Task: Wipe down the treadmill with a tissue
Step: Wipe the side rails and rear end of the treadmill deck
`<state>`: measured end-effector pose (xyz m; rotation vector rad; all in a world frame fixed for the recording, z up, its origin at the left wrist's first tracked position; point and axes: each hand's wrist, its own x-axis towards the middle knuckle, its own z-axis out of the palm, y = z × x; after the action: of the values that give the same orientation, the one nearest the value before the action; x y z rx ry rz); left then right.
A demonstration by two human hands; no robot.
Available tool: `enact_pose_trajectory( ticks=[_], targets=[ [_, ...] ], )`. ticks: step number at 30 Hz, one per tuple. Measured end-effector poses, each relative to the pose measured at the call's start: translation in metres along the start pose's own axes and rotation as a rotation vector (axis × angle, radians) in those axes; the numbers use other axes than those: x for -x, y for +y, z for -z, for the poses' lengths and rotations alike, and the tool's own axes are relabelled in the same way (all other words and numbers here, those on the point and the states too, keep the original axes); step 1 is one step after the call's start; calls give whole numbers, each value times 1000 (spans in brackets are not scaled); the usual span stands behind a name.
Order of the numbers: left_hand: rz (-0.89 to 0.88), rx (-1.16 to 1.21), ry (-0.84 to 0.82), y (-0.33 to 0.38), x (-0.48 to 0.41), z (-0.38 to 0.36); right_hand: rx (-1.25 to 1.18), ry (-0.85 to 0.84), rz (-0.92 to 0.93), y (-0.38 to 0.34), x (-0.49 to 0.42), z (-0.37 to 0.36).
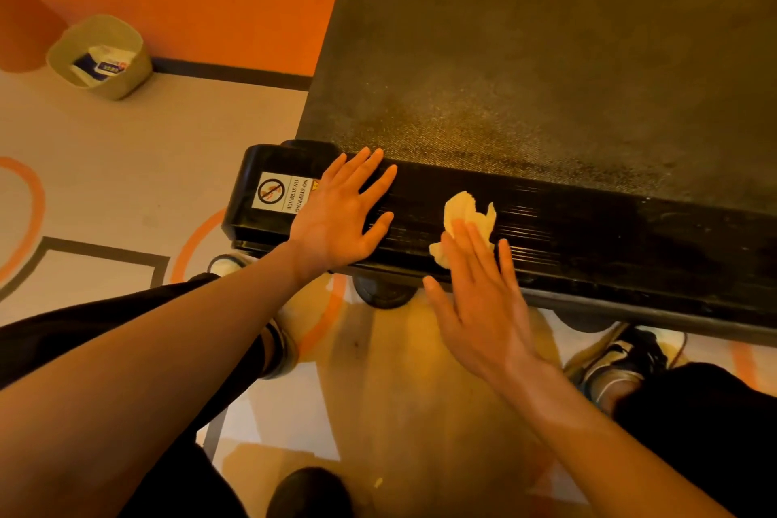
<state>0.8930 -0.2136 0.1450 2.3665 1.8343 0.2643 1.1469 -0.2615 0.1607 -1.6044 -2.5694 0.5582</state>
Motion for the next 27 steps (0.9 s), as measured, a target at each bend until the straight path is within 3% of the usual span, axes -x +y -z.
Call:
enact_pose_trajectory(
  ticks=[3, 6, 9, 12, 15, 18, 21, 24, 27],
  targets=[
    [4, 2, 0, 0, 0, 1, 8, 36, -94, 42, 19, 12],
    [7, 7, 6, 0, 0, 1, -123, 61, -189, 27, 11, 5],
    [8, 16, 14, 1, 1, 2, -150, 34, -134, 0, 3, -2],
    [0, 17, 13, 0, 0, 1, -93, 42, -66, 23, 13, 8],
    [3, 11, 9, 0, 0, 1, -56, 72, -134, 46, 24, 13],
    [7, 16, 8, -1, 1, 0, -131, 125, -185, 12, 8, -2],
    [10, 21, 7, 0, 1, 0, -129, 95, -94, -17, -7, -11],
    [-4, 39, 18, 0, 1, 1, -58, 40, -83, 13, 4, 2],
    [2, 33, 24, 0, 1, 2, -17, 73, -208, 60, 28, 17]
  ],
)
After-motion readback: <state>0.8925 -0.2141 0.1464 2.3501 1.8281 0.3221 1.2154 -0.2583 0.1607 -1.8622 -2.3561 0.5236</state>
